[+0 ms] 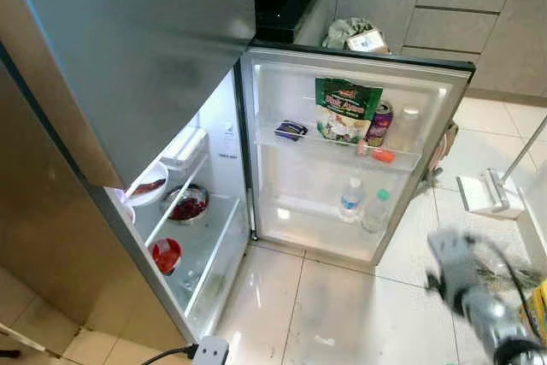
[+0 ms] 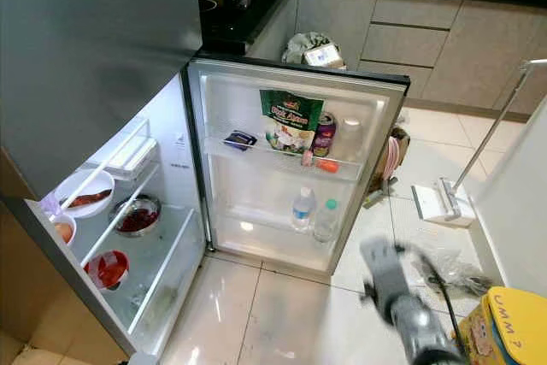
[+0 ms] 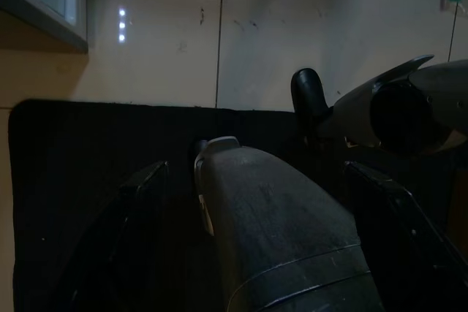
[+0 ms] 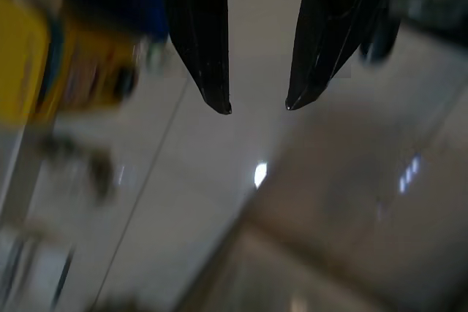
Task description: Restocking fridge
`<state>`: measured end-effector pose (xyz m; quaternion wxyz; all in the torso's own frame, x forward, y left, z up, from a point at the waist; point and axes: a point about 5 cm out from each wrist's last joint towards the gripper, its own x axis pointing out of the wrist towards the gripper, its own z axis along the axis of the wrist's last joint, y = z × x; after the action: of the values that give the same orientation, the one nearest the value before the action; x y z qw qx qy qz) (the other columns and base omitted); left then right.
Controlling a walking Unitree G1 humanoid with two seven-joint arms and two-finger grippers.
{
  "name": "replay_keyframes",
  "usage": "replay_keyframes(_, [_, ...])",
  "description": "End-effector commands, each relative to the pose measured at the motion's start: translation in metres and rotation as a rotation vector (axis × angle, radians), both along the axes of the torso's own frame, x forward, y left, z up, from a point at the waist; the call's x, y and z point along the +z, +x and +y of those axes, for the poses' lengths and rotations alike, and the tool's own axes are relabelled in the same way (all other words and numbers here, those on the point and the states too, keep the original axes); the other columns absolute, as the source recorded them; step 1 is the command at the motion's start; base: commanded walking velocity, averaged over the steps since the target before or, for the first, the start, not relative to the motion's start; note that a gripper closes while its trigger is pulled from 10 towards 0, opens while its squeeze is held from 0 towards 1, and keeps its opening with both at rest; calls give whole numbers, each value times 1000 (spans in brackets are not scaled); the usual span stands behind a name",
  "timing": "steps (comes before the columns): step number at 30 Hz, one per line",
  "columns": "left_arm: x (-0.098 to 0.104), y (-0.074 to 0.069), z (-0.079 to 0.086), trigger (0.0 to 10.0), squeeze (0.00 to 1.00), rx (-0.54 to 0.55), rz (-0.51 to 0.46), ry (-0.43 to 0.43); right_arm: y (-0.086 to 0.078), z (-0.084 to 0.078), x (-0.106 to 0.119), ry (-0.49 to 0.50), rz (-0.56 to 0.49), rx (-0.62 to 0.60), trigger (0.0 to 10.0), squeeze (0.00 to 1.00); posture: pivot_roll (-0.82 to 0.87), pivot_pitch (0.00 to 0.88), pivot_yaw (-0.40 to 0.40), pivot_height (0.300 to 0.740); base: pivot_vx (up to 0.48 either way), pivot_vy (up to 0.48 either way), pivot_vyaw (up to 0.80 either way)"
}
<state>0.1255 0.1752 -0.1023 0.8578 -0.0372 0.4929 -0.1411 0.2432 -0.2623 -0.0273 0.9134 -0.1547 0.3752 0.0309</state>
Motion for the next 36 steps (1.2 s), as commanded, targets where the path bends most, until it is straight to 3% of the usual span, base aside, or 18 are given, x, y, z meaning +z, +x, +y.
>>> replay_keyframes(1, [-1, -4, 2, 10000, 0, -6, 18, 8, -15, 2, -12, -2, 76, -9, 10000, 0, -16, 0, -49, 740, 0, 0, 0])
replay_keyframes(3, [-1, -4, 2, 10000, 0, -5, 18, 7, -34, 2, -25, 4, 154, -25, 10000, 0, -15, 0, -49, 740, 0, 0, 0])
replay_keyframes(4, [-1, -4, 2, 10000, 0, -5, 18, 7, -34, 2, -25, 4, 154, -25, 10000, 0, -15, 0, -49, 740, 0, 0, 0])
replay_keyframes(6, [-1, -3, 1, 10000, 0, -5, 17, 4, -75, 3, -48, 17, 296, -66, 10000, 0, -15, 0, -49, 740, 0, 0, 0])
replay_keyframes(8, [-1, -3, 1, 10000, 0, -5, 17, 4, -75, 3, -48, 17, 296, -66, 10000, 0, -15, 0, -49, 740, 0, 0, 0])
replay_keyframes(9, [-1, -3, 1, 10000, 0, -5, 16, 3, -98, 5, -58, 14, 375, -76, 10000, 0, -17, 0, -49, 740, 0, 0, 0])
replay_keyframes(10, [-1, -3, 1, 10000, 0, -5, 16, 3, -98, 5, -58, 14, 375, -76, 10000, 0, -17, 0, -49, 740, 0, 0, 0])
replay_keyframes(12, [-1, -2, 1, 10000, 0, -6, 16, 2, -117, 7, -65, 10, 440, -75, 10000, 0, -17, 0, -49, 740, 0, 0, 0])
replay_keyframes(13, [-1, -2, 1, 10000, 0, -6, 16, 2, -117, 7, -65, 10, 440, -75, 10000, 0, -17, 0, -49, 740, 0, 0, 0])
replay_keyframes(15, [-1, -2, 0, 10000, 0, -12, 17, 1, -134, 8, -71, 9, 497, -76, 10000, 0, -17, 0, -47, 740, 0, 0, 0])
replay_keyframes(18, [-1, -2, -1, 10000, 0, -15, 18, 0, -140, 9, -73, 8, 519, -77, 10000, 0, -17, 0, -47, 740, 0, 0, 0])
replay_keyframes(21, [-1, -3, -3, 10000, 0, -49, 23, 7, -160, 11, -78, 0, 581, -70, 10000, 0, -19, 0, -46, 740, 0, 0, 0])
replay_keyframes(36, [-2, -4, -4, 10000, 0, -93, 32, 21, -159, 17, -80, -16, 594, -28, 10000, 24, -16, 0, -47, 740, 0, 0, 0])
